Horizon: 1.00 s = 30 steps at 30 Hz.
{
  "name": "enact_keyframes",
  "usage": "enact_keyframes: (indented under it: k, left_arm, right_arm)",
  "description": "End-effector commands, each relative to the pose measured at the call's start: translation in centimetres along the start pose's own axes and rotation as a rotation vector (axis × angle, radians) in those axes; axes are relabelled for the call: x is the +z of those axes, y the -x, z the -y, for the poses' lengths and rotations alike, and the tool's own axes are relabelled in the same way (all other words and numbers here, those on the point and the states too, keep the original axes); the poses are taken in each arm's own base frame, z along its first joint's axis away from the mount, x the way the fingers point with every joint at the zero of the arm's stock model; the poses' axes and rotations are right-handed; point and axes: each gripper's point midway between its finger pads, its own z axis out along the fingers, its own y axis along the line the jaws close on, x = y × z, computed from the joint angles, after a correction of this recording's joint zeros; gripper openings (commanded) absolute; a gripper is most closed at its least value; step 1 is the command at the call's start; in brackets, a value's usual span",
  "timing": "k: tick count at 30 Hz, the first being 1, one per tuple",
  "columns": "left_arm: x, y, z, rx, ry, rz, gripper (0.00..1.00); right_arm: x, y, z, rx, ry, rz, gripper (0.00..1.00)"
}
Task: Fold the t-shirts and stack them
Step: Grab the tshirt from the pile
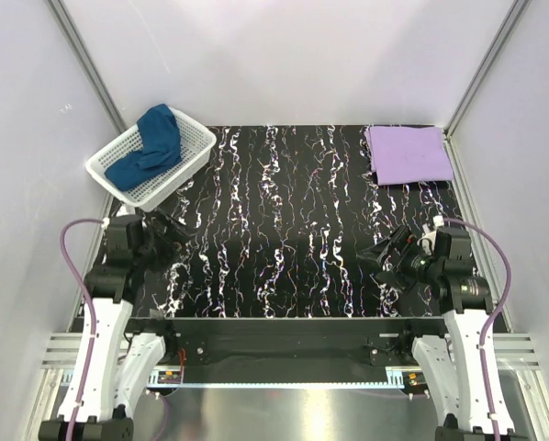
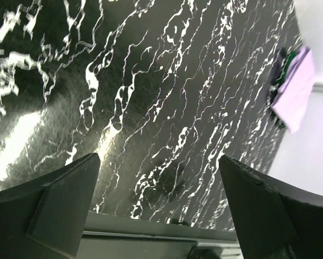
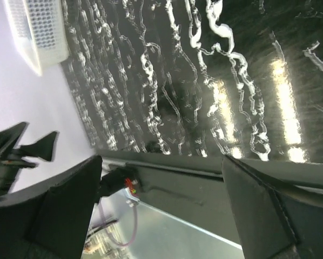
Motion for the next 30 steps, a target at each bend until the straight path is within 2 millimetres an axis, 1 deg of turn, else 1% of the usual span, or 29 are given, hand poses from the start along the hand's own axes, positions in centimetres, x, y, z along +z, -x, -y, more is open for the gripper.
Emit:
enact_keyframes:
  k: [1, 2, 3, 4, 5, 6, 7, 8, 9, 10, 11, 12, 13, 14, 15, 16, 17, 18, 19, 20, 21, 22, 23, 24, 25, 27, 28, 29, 30]
  left_arm:
    - [-0.3, 3.5, 3.7, 0.118, -0.083, 0.075, 0.99]
    - [-0.1, 4.9, 3.7, 0.109, -0.050, 0.127, 0.99]
    - [0.4, 6.6, 4.0, 0.092, -0.030, 0.172, 0.99]
    - [0.8, 7.9, 4.1, 0.083, -0.004, 0.202, 0.99]
    - [1.8, 11.0, 4.3, 0.059, 0.073, 0.257, 0.99]
    - [2.3, 12.4, 4.3, 0.051, 0.120, 0.270, 0.99]
    - [2.6, 14.2, 4.9, 0.061, 0.140, 0.296, 0.98]
    - [4.3, 17.8, 5.5, 0.101, 0.212, 0.328, 0.98]
    - [4.7, 19.7, 6.0, 0.124, 0.245, 0.352, 0.98]
    - [5.8, 21.5, 6.0, 0.176, 0.285, 0.358, 0.98]
    - [8.7, 23.1, 4.4, 0.172, 0.371, 0.332, 0.98]
    - [8.6, 26.2, 6.7, 0.175, 0.340, 0.374, 0.98]
    - [9.8, 27.4, 6.9, 0.178, 0.321, 0.347, 0.97]
    - [10.6, 28.6, 7.4, 0.177, 0.313, 0.344, 0.93]
    - [13.4, 29.8, 6.8, 0.177, 0.346, 0.312, 0.92]
    - [14.3, 30.6, 6.9, 0.187, 0.352, 0.311, 0.92]
    - [15.8, 31.2, 6.3, 0.196, 0.359, 0.292, 0.91]
    - [18.4, 31.8, 5.7, 0.211, 0.350, 0.283, 0.91]
    - [19.5, 32.6, 6.1, 0.254, 0.323, 0.289, 0.91]
    - [20.6, 33.0, 5.9, 0.273, 0.315, 0.294, 0.91]
    - [21.7, 34.0, 6.2, 0.283, 0.296, 0.330, 0.92]
    - [23.9, 34.1, 4.9, 0.275, 0.310, 0.316, 0.92]
    - [24.8, 34.4, 4.8, 0.273, 0.295, 0.317, 0.91]
    - [25.9, 34.4, 4.3, 0.270, 0.303, 0.316, 0.91]
    - [27.5, 34.0, 2.9, 0.253, 0.331, 0.296, 0.91]
    - [28.8, 33.8, 2.3, 0.231, 0.330, 0.287, 0.89]
    - [29.3, 33.4, 2.0, 0.211, 0.323, 0.275, 0.85]
    - [30.5, 32.8, 1.4, 0.204, 0.319, 0.253, 0.83]
    - [30.9, 32.8, 1.4, 0.194, 0.303, 0.252, 0.80]
  right_arm:
    - [-2.1, 3.4, -1.3, -0.163, -0.063, 0.152, 1.00]
    - [-2.6, 3.4, -0.8, -0.161, -0.107, 0.157, 1.00]
    - [-3.4, 4.0, -1.3, -0.196, -0.116, 0.185, 1.00]
    - [-3.6, 4.2, -1.3, -0.213, -0.129, 0.190, 1.00]
    - [-3.7, 4.1, -1.3, -0.220, -0.144, 0.171, 1.00]
    - [-3.9, 4.0, -2.0, -0.264, -0.117, 0.150, 1.00]
    - [-3.8, 4.0, -2.3, -0.277, -0.110, 0.132, 1.00]
    - [-3.3, 4.2, -2.2, -0.273, -0.123, 0.098, 1.00]
    - [-3.2, 4.4, -2.7, -0.296, -0.111, 0.079, 1.00]
    - [-2.5, 4.7, -2.6, -0.292, -0.122, 0.045, 1.00]
    - [-2.3, 5.1, -2.9, -0.303, -0.119, 0.045, 1.00]
    - [-2.5, 5.7, -3.5, -0.329, -0.112, 0.054, 1.00]
    - [-2.3, 6.1, -3.7, -0.333, -0.118, 0.050, 1.00]
    - [-2.4, 6.4, -3.8, -0.338, -0.127, 0.053, 1.00]
    - [-2.6, 7.2, -4.0, -0.356, -0.145, 0.075, 1.00]
    - [-2.5, 7.6, -3.9, -0.357, -0.163, 0.079, 1.00]
    - [-2.1, 8.0, -3.7, -0.351, -0.179, 0.070, 1.00]
    - [-2.0, 8.5, -3.9, -0.358, -0.185, 0.075, 1.00]
    - [-1.5, 8.9, -3.7, -0.346, -0.200, 0.061, 1.00]
    - [-1.1, 9.4, -3.7, -0.347, -0.203, 0.064, 1.00]
    - [-0.9, 9.8, -3.8, -0.346, -0.211, 0.070, 1.00]
    - [-0.3, 10.2, -3.5, -0.332, -0.226, 0.054, 1.00]
    - [-0.1, 10.5, -3.5, -0.329, -0.231, 0.051, 1.00]
    - [0.1, 10.9, -3.6, -0.328, -0.238, 0.052, 1.00]
    - [0.7, 11.2, -3.3, -0.313, -0.252, 0.037, 1.00]
    - [1.2, 11.7, -3.5, -0.299, -0.254, 0.035, 1.00]
    - [1.7, 11.9, -3.3, -0.287, -0.260, 0.023, 1.00]
    - [1.9, 12.2, -3.5, -0.286, -0.253, 0.024, 1.00]
    - [2.1, 12.3, -3.6, -0.277, -0.252, 0.021, 1.00]
